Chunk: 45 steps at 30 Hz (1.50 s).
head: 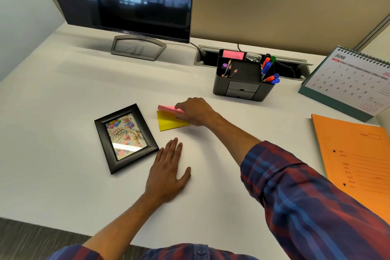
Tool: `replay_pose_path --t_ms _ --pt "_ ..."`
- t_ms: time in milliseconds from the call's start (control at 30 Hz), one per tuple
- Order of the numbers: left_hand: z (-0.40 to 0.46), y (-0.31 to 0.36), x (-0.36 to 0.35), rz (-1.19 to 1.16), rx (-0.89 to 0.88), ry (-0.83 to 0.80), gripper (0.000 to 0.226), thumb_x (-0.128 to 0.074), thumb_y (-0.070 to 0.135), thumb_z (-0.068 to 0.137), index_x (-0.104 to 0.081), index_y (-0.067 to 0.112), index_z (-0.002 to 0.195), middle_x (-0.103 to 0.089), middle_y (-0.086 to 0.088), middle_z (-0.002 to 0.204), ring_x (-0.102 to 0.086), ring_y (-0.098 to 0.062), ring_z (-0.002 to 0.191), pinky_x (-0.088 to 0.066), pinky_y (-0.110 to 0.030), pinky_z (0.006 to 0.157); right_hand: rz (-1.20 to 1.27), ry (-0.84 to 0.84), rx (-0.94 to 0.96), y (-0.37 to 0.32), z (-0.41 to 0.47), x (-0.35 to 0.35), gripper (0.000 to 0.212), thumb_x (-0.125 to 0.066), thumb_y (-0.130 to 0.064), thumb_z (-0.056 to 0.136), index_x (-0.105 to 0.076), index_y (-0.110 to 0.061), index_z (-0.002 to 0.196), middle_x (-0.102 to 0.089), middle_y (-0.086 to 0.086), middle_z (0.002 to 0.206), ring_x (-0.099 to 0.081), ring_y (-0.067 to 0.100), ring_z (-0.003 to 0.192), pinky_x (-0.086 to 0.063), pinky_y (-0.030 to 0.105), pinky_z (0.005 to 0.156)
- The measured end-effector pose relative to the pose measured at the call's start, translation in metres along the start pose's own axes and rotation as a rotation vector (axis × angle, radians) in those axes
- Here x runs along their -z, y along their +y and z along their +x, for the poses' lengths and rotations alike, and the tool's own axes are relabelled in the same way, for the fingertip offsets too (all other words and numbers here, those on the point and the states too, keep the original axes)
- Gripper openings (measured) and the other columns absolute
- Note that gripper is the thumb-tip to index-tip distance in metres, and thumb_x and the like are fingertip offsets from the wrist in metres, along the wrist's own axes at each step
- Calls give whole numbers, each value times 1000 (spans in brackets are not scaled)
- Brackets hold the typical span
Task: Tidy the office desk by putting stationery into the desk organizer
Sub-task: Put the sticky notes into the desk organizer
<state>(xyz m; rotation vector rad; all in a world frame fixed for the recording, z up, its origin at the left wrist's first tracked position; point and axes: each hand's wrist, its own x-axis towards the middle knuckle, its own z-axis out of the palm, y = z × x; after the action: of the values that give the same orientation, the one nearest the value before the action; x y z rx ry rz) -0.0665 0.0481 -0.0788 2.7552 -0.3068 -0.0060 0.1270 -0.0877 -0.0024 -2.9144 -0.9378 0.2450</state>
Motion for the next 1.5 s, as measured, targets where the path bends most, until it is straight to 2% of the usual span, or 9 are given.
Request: replay_pose_path --t_ms 100,267,367,500,600,833,1000,1133,1500 --pt "0 0 0 -1 2 -5 74 -37 54 93 -14 20 155 -3 5 164 4 -9 150 -8 -35 121 -1 22 -9 1 -3 -2 31 -47 -35 93 -59 -19 116 -66 9 96 -61 29 87 -33 31 65" --pt "0 0 1 3 0 -3 75 -37 54 93 -14 20 156 -2 5 164 4 -8 149 -7 -34 121 129 87 -62 10 -5 -9 27 -49 -18 91 -61 -20 115 -67 8 103 -60 28 94 -44 35 73" --pt "0 0 0 -1 -2 -1 75 -38 54 93 -14 20 156 -3 5 164 3 -9 150 -7 -34 120 295 248 -88 16 -5 -5 19 -55 -21 92 -68 -21 108 -71 0 102 -62 23 95 -47 35 76" --pt "0 -1 0 5 -7 -1 75 -38 54 93 -14 19 156 -3 4 164 3 -9 150 -7 -34 120 680 455 -145 23 -3 18 13 -69 -23 85 -75 -17 94 -74 -4 88 -66 12 80 -54 36 76" --pt "1 -1 0 6 -8 -1 75 -38 54 93 -15 19 156 -4 4 164 2 -10 150 -6 -34 120 780 589 -172 33 -3 41 14 -71 -20 83 -76 -13 93 -74 -4 85 -67 9 78 -56 37 79" --pt "1 -1 0 -5 -12 11 75 -37 55 93 -18 18 155 -8 2 163 -2 -11 150 -8 -34 120 524 779 -176 79 -9 97 16 -61 -19 87 -73 -16 98 -74 -3 88 -65 13 77 -53 34 74" --pt "1 -1 -1 -2 -11 9 75 -38 55 93 -18 18 155 -9 1 163 -4 -12 150 -10 -36 120 311 871 -297 132 -16 128 25 -52 -15 92 -71 -14 108 -74 4 102 -67 18 89 -54 31 78" --pt "1 -1 -1 -4 -12 9 75 -38 54 93 -18 18 155 -9 1 163 -4 -12 150 -10 -35 120 174 832 -371 164 -21 134 26 -49 -13 91 -70 -14 106 -73 6 101 -67 24 90 -53 39 78" --pt "0 0 1 4 -8 -2 75 -37 55 93 -16 18 155 -6 2 164 0 -10 150 -9 -35 121 123 658 -436 169 -11 115 24 -52 -12 94 -69 -16 111 -72 8 108 -66 29 99 -53 41 89"
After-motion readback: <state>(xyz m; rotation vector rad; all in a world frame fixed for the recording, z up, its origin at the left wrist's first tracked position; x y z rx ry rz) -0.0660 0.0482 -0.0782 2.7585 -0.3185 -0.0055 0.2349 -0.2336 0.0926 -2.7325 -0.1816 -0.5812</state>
